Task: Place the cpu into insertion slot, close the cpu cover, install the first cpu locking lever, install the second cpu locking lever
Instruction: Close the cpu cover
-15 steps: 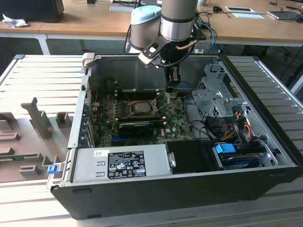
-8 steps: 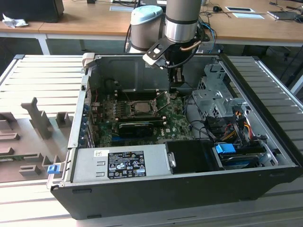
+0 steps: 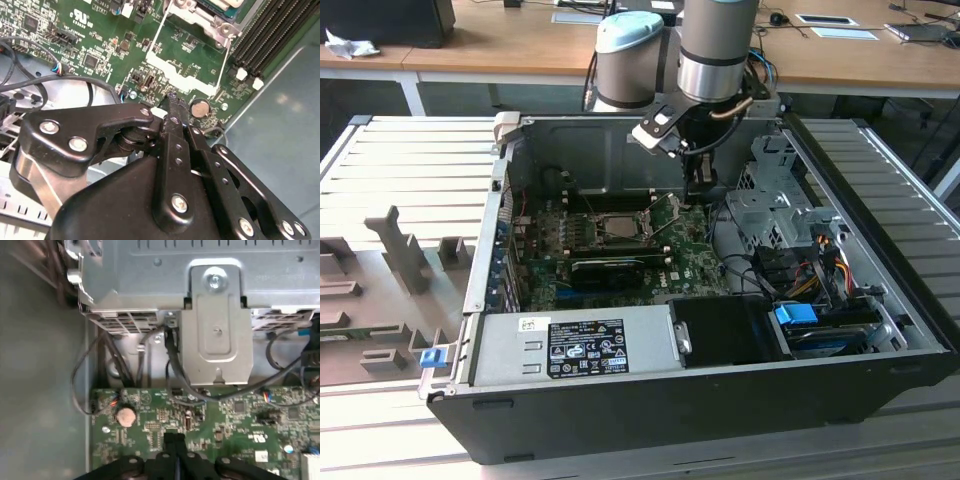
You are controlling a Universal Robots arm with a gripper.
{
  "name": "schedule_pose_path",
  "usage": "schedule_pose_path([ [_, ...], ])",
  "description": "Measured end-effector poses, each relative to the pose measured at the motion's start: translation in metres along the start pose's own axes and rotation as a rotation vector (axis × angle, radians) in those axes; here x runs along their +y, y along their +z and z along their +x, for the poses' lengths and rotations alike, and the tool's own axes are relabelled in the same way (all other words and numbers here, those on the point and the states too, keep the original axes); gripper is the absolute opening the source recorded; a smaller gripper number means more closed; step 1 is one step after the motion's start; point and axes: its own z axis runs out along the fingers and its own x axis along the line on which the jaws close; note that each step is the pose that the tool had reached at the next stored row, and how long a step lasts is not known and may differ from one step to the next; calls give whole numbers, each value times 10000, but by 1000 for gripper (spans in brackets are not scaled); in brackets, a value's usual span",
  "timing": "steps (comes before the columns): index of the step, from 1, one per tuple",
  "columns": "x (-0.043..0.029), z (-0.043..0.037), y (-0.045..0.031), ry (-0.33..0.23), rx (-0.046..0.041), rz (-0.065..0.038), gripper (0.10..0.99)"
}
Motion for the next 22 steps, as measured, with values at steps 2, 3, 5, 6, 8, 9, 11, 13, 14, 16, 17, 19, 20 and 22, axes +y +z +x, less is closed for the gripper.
schedule_pose_path([
  [2,-3,-30,46,-48,3,23,106],
  [3,-7,-37,55,-64,4,28,106],
  [5,-23,-39,56,-92,5,29,106],
  [6,-32,-40,56,-106,8,29,106],
  [8,-47,-40,56,-118,10,29,106],
  [9,-63,-41,55,-125,9,29,106],
  [11,-98,-42,51,-126,9,29,106],
  [13,-108,-42,35,-126,9,29,106],
  [14,-114,-41,24,-126,10,29,106],
  [16,-129,-42,4,-127,10,29,106],
  [17,-139,-42,-3,-126,10,29,106],
  [19,-161,-41,-9,-126,12,28,106],
  [20,-179,-42,-12,-127,11,29,106],
  [22,-212,-44,-15,-126,8,30,106],
])
